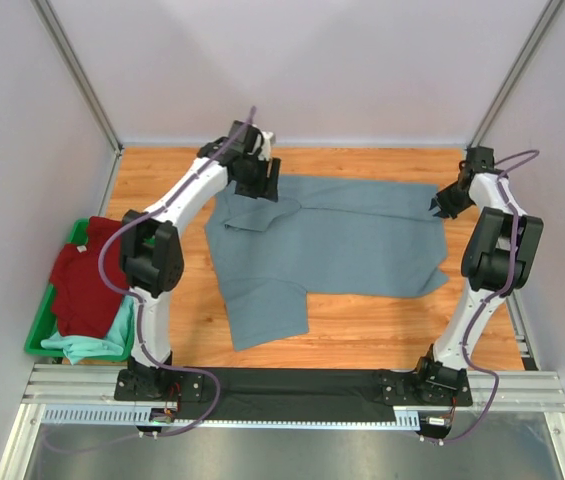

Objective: Fold and stack the t-shirts
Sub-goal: Fold the tshirt

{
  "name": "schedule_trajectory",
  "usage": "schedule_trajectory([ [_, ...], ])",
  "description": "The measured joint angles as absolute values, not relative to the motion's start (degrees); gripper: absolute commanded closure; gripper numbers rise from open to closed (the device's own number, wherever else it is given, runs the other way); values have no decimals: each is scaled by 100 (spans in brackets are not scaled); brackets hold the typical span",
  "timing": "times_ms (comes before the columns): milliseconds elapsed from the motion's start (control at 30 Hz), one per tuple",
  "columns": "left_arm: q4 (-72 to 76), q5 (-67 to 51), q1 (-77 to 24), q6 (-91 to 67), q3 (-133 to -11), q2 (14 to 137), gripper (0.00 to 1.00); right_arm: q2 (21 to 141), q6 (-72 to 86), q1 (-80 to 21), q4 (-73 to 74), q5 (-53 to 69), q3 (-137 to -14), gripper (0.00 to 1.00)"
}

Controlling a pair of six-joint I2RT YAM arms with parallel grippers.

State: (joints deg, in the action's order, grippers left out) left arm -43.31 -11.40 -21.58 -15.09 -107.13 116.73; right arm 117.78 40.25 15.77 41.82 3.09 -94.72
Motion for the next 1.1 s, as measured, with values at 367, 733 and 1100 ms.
schedule_trajectory([
  [367,-4947,-158,-2904,-871,-10888,12164,22,11815,4672,1850,3656,707,-8897,59],
  [733,-5245,163,-2871,-821,-11568,13135,24,12156,4847,1940,3441,996,-8897,64],
  [1100,-5553,543,-2956,-864,-11808,13351,36,12250,4974,2036,3430,1131,-8967,69],
])
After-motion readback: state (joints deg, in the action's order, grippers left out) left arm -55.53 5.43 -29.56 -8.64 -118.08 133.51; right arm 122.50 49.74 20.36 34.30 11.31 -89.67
